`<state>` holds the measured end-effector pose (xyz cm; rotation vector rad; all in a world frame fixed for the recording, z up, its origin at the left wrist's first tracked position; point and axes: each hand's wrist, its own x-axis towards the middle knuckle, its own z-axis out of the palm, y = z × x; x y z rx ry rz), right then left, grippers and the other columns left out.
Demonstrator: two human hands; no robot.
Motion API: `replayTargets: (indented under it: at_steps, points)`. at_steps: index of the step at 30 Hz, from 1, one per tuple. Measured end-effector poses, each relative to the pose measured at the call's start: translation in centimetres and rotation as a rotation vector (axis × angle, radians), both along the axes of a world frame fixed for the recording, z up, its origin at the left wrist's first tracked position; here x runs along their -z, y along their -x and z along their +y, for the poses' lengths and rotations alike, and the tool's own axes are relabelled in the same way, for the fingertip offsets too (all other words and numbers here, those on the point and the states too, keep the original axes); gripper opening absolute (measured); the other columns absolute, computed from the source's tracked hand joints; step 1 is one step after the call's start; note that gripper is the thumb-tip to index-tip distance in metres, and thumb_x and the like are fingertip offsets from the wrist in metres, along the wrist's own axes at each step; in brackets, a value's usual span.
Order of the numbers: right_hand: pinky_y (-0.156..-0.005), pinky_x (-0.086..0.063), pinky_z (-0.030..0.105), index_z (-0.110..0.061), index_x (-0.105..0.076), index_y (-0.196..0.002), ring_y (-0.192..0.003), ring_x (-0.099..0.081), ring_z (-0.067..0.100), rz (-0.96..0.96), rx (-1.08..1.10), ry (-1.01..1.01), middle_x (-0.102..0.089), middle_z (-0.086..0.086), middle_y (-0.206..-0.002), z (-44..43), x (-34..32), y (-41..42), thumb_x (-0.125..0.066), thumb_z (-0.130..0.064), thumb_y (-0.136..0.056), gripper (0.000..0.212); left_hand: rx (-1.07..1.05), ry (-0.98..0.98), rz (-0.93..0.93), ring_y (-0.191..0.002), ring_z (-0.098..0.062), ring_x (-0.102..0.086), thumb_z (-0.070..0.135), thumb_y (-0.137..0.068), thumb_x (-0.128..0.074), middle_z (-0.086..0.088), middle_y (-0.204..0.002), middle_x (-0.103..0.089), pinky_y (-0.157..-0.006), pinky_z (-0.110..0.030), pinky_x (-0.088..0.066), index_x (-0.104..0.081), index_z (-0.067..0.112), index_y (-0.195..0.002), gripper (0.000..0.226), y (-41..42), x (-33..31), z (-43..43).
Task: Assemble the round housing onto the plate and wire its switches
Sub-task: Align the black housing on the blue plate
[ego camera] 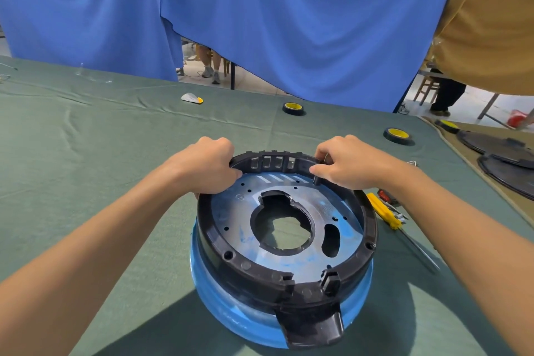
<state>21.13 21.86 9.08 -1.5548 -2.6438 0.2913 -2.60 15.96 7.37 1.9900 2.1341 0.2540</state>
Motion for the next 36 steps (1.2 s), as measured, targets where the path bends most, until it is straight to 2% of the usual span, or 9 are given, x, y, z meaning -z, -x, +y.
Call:
replayTargets:
  at_steps: [4, 10, 16, 22, 27, 30, 32, 34, 36]
  points:
    - [-0.056, -0.044, 0.025, -0.015, -0.063, -0.090, -0.068, -0.059, 0.016, 0.012, -0.013, -0.013, -0.065, 0.005, -0.080, -0.3, 0.0, -0.1, -0.053, -0.034, -0.099, 0.024, 0.018, 0.004, 0.015, -0.065, -0.023, -0.052, 0.034, -0.098, -0.057, -0.008, -0.080, -0.050, -0.052, -0.029, -0.038, -0.047, 0.011, -0.077, 0.033, 0.0, 0.0, -0.1]
    - [-0.066, -0.052, 0.037, -0.009, -0.065, -0.095, -0.076, -0.063, 0.024, 0.016, -0.018, -0.001, -0.067, 0.010, -0.085, -0.8, 0.0, 0.1, -0.051, -0.034, -0.100, 0.029, 0.049, 0.026, 0.041, -0.067, -0.025, -0.054, 0.033, -0.099, -0.056, -0.009, -0.080, -0.051, -0.053, -0.029, -0.038, -0.050, 0.007, -0.082, 0.032, 0.0, -0.4, -0.1]
    - [-0.051, -0.035, 0.021, -0.017, -0.061, -0.086, -0.061, -0.053, 0.011, -0.010, -0.030, -0.035, -0.060, 0.001, -0.073, -0.8, 0.1, 0.1, -0.050, -0.031, -0.101, 0.023, 0.056, 0.037, 0.025, -0.066, -0.023, -0.053, 0.032, -0.098, -0.056, -0.009, -0.080, -0.053, -0.053, -0.029, -0.039, -0.051, 0.008, -0.080, 0.030, 0.1, -0.7, -0.2]
    - [-0.064, -0.052, 0.038, -0.012, -0.065, -0.099, -0.072, -0.057, 0.019, -0.015, -0.009, -0.061, -0.062, 0.006, -0.084, -0.7, 0.8, 0.1, -0.048, -0.033, -0.101, 0.028, 0.037, 0.043, 0.043, -0.069, -0.027, -0.058, 0.033, -0.098, -0.056, -0.009, -0.082, -0.054, -0.056, -0.030, -0.043, -0.054, 0.009, -0.084, 0.028, -0.1, -0.6, -0.1]
    - [-0.059, -0.050, 0.033, -0.014, -0.066, -0.099, -0.070, -0.060, 0.020, 0.014, 0.022, -0.073, -0.064, 0.005, -0.082, -0.6, 1.1, 0.1, -0.049, -0.035, -0.100, 0.027, -0.001, 0.045, 0.088, -0.067, -0.023, -0.051, 0.030, -0.098, -0.052, -0.008, -0.080, -0.048, -0.057, -0.031, -0.040, -0.043, 0.013, -0.076, 0.029, -0.8, -0.6, -0.2]
    - [-0.068, -0.055, 0.037, -0.013, -0.067, -0.101, -0.077, -0.065, 0.023, 0.055, 0.053, -0.030, -0.070, 0.007, -0.089, -0.8, 1.1, -0.1, -0.051, -0.043, -0.097, 0.035, -0.028, 0.007, 0.239, -0.069, -0.027, -0.046, 0.035, -0.099, -0.050, -0.009, -0.084, -0.048, -0.065, -0.034, -0.038, -0.037, 0.015, -0.074, 0.035, -1.8, -0.7, -0.5]
    - [-0.078, -0.055, 0.035, -0.012, -0.065, -0.115, -0.094, -0.065, 0.022, 0.096, 0.096, -0.003, -0.069, 0.004, -0.111, -0.9, 0.9, -0.7, -0.049, -0.052, -0.095, 0.047, 0.037, -0.124, 0.316, -0.084, -0.037, -0.050, 0.038, -0.099, -0.050, -0.013, -0.098, -0.055, -0.070, -0.037, -0.039, -0.047, 0.011, -0.090, 0.029, -2.8, -1.0, -0.1]
    - [-0.080, -0.047, 0.027, -0.018, -0.061, -0.124, -0.104, -0.061, 0.016, 0.189, 0.152, 0.054, -0.063, -0.001, -0.125, -1.5, 0.6, -1.7, -0.048, -0.056, -0.094, 0.050, 0.230, -0.207, 0.218, -0.108, -0.038, -0.054, 0.039, -0.099, -0.052, -0.013, -0.123, -0.059, -0.082, -0.042, -0.046, -0.052, 0.013, -0.121, 0.035, -4.1, -1.4, 0.9]
    - [-0.072, -0.050, 0.026, -0.024, -0.064, -0.115, -0.094, -0.063, 0.010, 0.348, 0.221, 0.168, -0.067, -0.002, -0.116, -2.6, 0.7, -2.8, -0.054, -0.056, -0.091, 0.042, 0.449, -0.206, 0.098, -0.121, -0.029, -0.052, 0.037, -0.098, -0.056, -0.007, -0.138, -0.056, -0.095, -0.039, -0.044, -0.048, 0.017, -0.137, 0.045, -5.5, -1.8, 2.1]
